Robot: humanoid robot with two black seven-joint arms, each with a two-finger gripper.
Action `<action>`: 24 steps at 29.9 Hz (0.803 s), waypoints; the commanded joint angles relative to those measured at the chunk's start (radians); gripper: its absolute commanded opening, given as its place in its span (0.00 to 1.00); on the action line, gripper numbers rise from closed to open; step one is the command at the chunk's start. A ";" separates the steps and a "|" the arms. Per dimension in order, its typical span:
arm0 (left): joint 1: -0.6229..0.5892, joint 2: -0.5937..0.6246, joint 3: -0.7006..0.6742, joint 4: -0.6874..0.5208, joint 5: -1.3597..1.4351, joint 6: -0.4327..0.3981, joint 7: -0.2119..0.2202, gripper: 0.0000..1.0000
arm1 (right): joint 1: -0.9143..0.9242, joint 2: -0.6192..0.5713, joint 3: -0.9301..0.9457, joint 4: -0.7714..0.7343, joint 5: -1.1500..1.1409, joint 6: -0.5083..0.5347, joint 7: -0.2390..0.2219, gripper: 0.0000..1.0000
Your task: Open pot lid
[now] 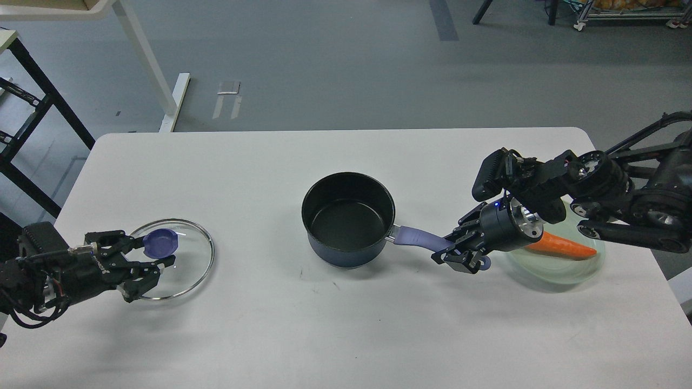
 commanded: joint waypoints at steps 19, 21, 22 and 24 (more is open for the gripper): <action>-0.095 0.066 -0.016 -0.172 -0.303 -0.060 0.000 0.99 | 0.000 -0.004 0.000 0.000 0.001 -0.003 0.000 0.38; -0.139 0.079 -0.019 -0.201 -0.429 -0.169 0.000 0.99 | 0.002 -0.004 0.000 0.000 0.001 -0.003 0.000 0.45; -0.161 0.084 -0.023 -0.209 -0.502 -0.224 0.000 0.99 | 0.003 -0.004 0.000 0.001 0.001 -0.003 0.000 0.48; -0.201 0.089 -0.048 -0.212 -0.696 -0.356 0.000 0.99 | 0.006 -0.005 0.001 0.000 0.001 -0.003 0.000 0.55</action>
